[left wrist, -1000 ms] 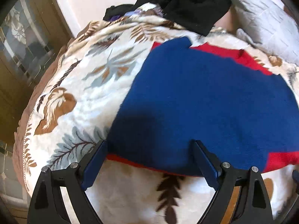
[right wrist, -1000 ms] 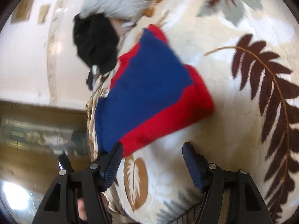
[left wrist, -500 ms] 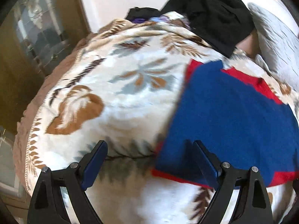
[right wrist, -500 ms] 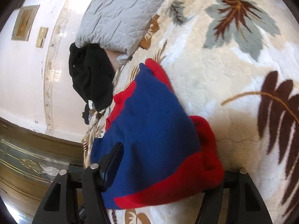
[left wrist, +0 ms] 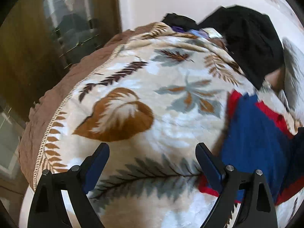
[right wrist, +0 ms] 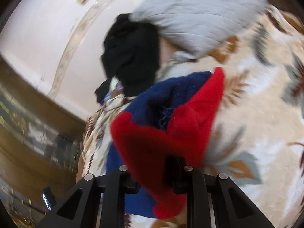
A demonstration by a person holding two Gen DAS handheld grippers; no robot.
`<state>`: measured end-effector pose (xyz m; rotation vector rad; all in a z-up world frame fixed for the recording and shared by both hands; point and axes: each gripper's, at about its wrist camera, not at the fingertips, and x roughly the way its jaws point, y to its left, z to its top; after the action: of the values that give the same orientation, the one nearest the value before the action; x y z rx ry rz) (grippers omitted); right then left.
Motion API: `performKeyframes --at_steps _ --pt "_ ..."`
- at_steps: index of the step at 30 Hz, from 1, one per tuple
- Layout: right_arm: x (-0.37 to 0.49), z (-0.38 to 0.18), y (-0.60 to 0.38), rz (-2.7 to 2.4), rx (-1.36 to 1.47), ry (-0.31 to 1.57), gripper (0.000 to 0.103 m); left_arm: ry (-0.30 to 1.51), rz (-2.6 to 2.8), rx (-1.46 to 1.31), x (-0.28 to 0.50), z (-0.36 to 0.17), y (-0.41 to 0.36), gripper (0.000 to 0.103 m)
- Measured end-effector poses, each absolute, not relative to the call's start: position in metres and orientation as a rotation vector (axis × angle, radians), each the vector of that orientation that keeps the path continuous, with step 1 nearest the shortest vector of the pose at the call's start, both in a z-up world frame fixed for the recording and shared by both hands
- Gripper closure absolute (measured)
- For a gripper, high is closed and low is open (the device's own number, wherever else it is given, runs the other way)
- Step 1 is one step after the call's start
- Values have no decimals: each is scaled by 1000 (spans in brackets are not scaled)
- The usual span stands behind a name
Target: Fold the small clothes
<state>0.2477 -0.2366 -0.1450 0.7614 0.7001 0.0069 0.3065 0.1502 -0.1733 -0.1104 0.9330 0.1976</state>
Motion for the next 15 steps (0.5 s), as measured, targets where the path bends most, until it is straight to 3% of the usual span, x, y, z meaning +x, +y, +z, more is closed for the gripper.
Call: performKeyframes --at_steps 7,15 --pt "282 -137 -153 138 685 729 81 902 266 -174 307 -162 185 11" --pt "291 -173 -84 238 639 823 85 912 325 -203 306 -164 218 11"
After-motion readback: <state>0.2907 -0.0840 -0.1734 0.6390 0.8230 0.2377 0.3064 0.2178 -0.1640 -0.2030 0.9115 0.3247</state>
